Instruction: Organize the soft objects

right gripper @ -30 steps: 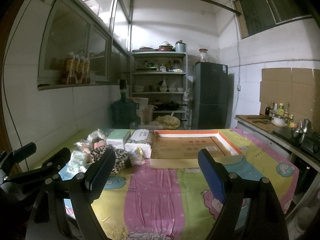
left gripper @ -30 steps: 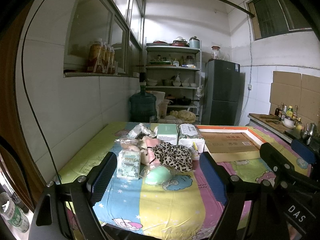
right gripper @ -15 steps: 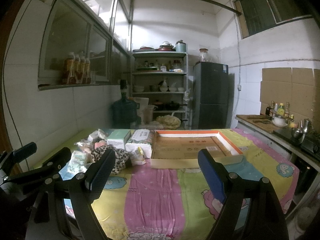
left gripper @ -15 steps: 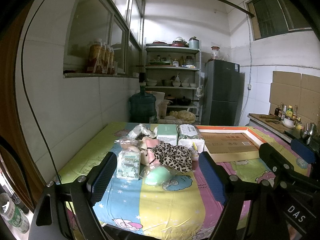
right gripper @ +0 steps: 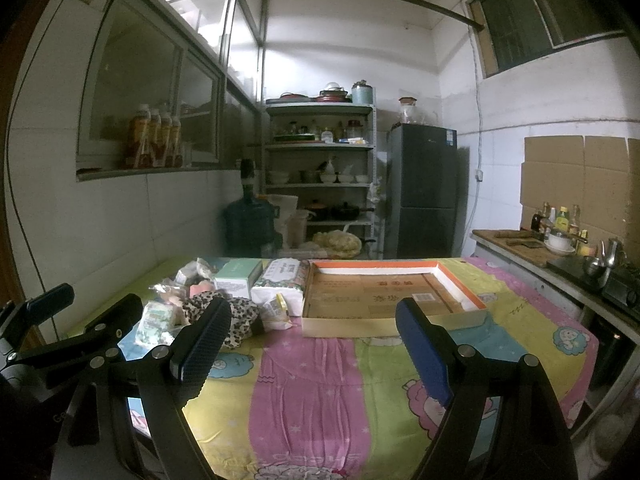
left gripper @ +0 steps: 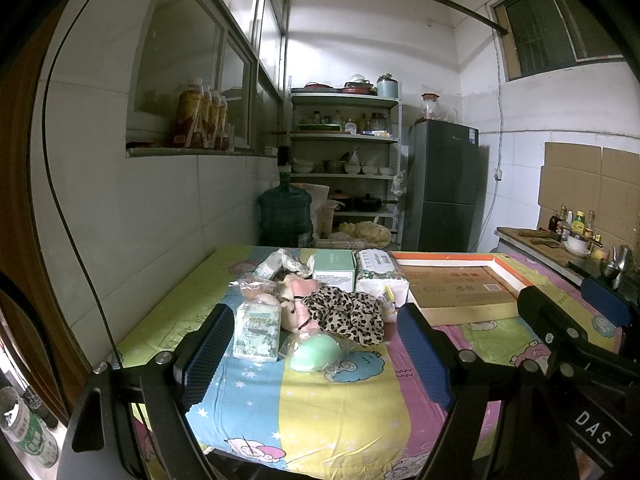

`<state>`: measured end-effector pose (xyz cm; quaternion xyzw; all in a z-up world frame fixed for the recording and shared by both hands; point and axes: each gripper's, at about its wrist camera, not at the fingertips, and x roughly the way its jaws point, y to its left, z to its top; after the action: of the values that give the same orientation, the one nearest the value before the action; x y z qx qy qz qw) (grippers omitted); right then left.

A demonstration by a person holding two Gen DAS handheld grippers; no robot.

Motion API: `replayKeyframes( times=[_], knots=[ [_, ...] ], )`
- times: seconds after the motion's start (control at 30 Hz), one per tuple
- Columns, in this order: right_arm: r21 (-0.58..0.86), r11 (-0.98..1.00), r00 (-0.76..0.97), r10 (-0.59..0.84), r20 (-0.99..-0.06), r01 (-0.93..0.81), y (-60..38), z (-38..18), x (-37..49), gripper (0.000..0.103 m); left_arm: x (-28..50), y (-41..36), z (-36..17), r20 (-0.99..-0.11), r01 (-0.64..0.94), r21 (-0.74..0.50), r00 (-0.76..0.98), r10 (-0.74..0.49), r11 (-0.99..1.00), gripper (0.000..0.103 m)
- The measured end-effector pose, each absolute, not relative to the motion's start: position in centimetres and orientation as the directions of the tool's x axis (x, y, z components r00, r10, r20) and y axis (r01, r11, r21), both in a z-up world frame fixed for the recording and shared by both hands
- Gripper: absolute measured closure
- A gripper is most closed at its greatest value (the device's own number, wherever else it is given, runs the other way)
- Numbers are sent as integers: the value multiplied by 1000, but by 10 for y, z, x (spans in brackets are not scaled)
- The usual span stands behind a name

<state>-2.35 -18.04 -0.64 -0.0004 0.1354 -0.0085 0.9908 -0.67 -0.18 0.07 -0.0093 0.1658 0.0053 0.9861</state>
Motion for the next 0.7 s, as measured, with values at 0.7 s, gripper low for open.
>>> replayKeyframes(
  times=[0.7],
  knots=[
    [-8, 1000, 960, -9, -279, 7, -169, -5, -24, 17, -5, 2, -5, -331, -19, -15, 943, 13, 1000, 20]
  ],
)
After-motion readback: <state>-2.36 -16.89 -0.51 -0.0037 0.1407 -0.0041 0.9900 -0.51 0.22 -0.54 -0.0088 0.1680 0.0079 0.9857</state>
